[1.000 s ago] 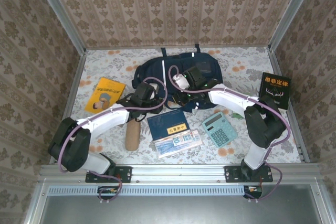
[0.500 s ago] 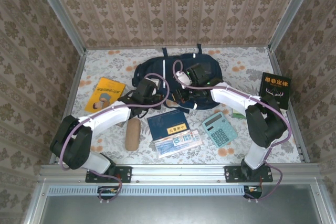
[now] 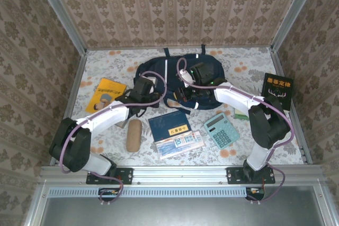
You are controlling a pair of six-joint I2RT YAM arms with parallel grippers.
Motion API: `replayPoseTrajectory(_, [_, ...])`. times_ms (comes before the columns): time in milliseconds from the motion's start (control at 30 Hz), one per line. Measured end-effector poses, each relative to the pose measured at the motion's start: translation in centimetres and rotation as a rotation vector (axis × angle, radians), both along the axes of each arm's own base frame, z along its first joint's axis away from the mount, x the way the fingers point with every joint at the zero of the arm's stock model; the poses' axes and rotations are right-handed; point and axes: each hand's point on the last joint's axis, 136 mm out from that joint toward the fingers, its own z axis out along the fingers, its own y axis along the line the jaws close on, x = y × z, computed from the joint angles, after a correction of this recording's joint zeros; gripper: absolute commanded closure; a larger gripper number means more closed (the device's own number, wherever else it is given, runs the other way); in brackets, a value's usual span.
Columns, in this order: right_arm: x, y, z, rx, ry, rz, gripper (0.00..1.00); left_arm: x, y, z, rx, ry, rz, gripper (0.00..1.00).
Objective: Pack the student bag
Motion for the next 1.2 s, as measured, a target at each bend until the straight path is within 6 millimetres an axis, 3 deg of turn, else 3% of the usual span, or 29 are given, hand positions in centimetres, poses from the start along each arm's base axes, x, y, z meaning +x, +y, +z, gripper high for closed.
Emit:
replayPoseTrajectory(167, [-0.1,0.0,0.6,0.013,-0.016,0.005,1.0,0.9,2.0,-0.1,0.012,0.015,0.057,1.0])
replayPoseTrajectory(400, [-0.2,0.1,2.1,0.043,-0.061,0.011,1.0,3.5,4.4,1.5,0.011,0.01,0.142,1.0])
replayPoseTrajectory(633, [-0.3,-0.1,1.8,0.039,-0.065,0.014,0.98,5.5,6.8,0.2,0.017,0.062,0.202,1.0])
replayPoseTrajectory(733, [-0.3,-0.4,1.5,0.031,-0.064,0.013,0.81,5.4,6.4,0.3,0.006,0.062,0.176,1.0])
replayPoseTrajectory(1000, [0.8,-2.7,1.0,-0.025,-0.069,-0.067,0.71,3.7,3.3,1.5,0.011,0.034,0.092,1.0])
replayPoseTrajectory(1200, [-0.7,-2.2,1.9,-0.034,-0.072,-0.076,0.66,1.5,0.6,3.5,-0.024,0.013,0.02,1.0])
